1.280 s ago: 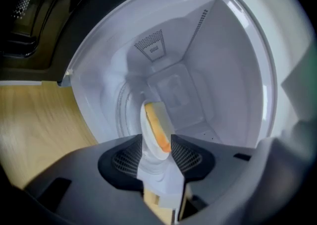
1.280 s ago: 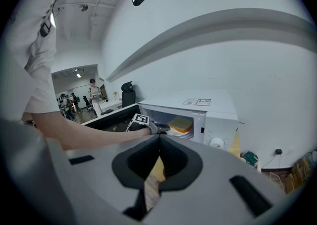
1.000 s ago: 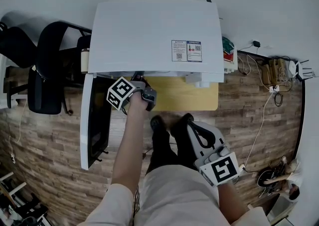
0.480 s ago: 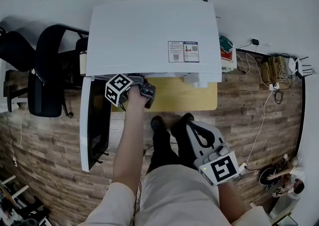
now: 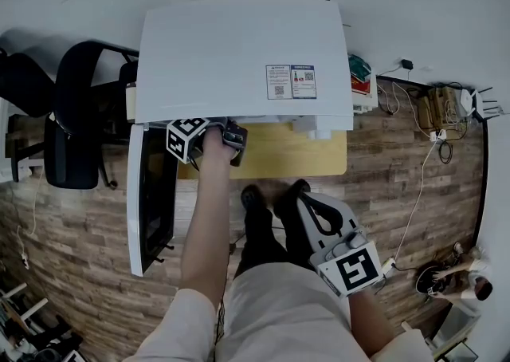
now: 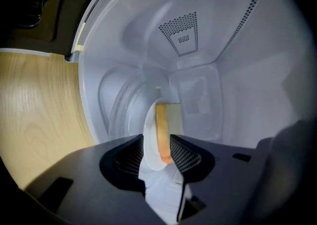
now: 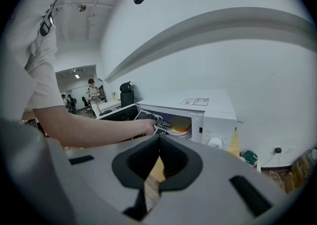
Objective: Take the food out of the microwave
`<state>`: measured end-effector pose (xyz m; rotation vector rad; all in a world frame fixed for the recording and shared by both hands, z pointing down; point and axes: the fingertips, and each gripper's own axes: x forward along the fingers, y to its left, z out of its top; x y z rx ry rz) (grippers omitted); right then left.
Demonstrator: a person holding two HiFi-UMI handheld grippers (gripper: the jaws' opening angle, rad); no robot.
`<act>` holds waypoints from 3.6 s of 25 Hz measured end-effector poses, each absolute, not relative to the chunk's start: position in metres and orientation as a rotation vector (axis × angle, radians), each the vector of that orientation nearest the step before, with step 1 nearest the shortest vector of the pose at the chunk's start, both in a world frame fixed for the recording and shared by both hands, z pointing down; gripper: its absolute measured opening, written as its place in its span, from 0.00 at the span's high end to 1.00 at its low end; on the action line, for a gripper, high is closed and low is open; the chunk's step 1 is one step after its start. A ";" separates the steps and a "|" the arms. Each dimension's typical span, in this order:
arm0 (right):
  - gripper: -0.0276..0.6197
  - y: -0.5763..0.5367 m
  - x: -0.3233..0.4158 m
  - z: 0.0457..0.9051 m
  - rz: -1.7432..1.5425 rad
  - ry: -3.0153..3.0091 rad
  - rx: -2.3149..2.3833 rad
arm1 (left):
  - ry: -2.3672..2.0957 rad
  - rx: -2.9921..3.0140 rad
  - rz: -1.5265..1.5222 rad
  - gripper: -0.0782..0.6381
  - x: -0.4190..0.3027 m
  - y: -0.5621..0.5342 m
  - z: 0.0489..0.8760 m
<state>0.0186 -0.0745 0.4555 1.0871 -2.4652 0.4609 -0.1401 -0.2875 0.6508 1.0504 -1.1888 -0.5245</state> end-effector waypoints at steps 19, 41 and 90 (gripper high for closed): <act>0.96 -0.079 0.019 0.456 0.467 -2.455 1.093 | -1.210 0.979 -0.506 0.85 -0.143 -0.286 0.663; 0.96 -0.073 0.011 0.453 0.451 -2.468 1.091 | -1.169 0.986 -0.530 0.86 -0.133 -0.267 0.657; 0.96 -0.070 -0.027 0.425 0.360 -2.569 1.067 | -0.930 1.231 -0.785 0.88 -0.153 -0.167 0.600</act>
